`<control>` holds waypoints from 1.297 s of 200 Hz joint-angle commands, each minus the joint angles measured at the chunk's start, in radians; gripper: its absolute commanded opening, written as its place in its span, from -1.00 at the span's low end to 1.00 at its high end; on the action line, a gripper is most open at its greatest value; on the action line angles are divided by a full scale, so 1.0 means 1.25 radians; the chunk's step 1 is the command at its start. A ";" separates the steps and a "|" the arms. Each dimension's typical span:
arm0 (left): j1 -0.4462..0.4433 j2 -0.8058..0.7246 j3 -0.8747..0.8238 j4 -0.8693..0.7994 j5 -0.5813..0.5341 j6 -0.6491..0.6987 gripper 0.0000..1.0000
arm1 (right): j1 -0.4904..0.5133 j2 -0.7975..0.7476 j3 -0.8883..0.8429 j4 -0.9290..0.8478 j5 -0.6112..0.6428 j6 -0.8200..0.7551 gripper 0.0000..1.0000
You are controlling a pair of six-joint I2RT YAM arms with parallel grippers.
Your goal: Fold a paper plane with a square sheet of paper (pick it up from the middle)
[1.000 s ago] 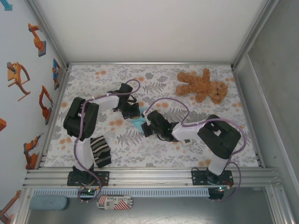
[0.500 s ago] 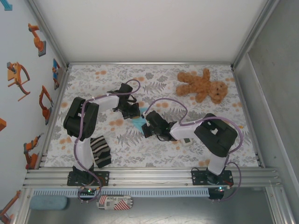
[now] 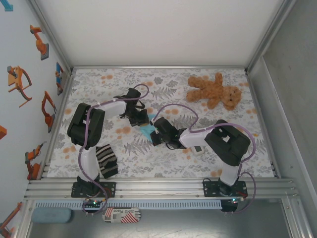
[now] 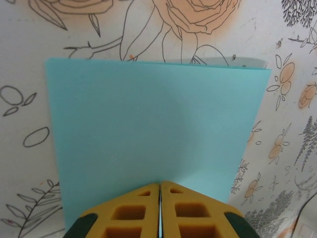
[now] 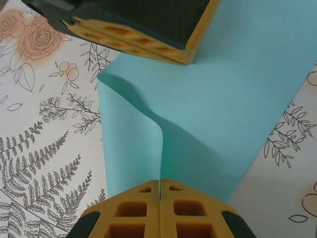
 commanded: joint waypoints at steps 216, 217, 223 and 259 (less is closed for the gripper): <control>0.016 0.032 0.021 -0.032 -0.026 0.006 -0.84 | -0.008 0.013 0.024 0.000 -0.016 0.012 -1.00; 0.015 0.032 0.022 -0.032 -0.026 0.006 -0.84 | -0.009 0.012 0.024 0.001 -0.017 0.012 -1.00; 0.016 0.032 0.021 -0.031 -0.026 0.006 -0.84 | -0.009 0.013 0.024 0.001 -0.019 0.011 -1.00; 0.014 0.031 0.020 -0.031 -0.025 0.007 -0.85 | -0.008 0.020 0.030 -0.003 -0.024 0.012 -1.00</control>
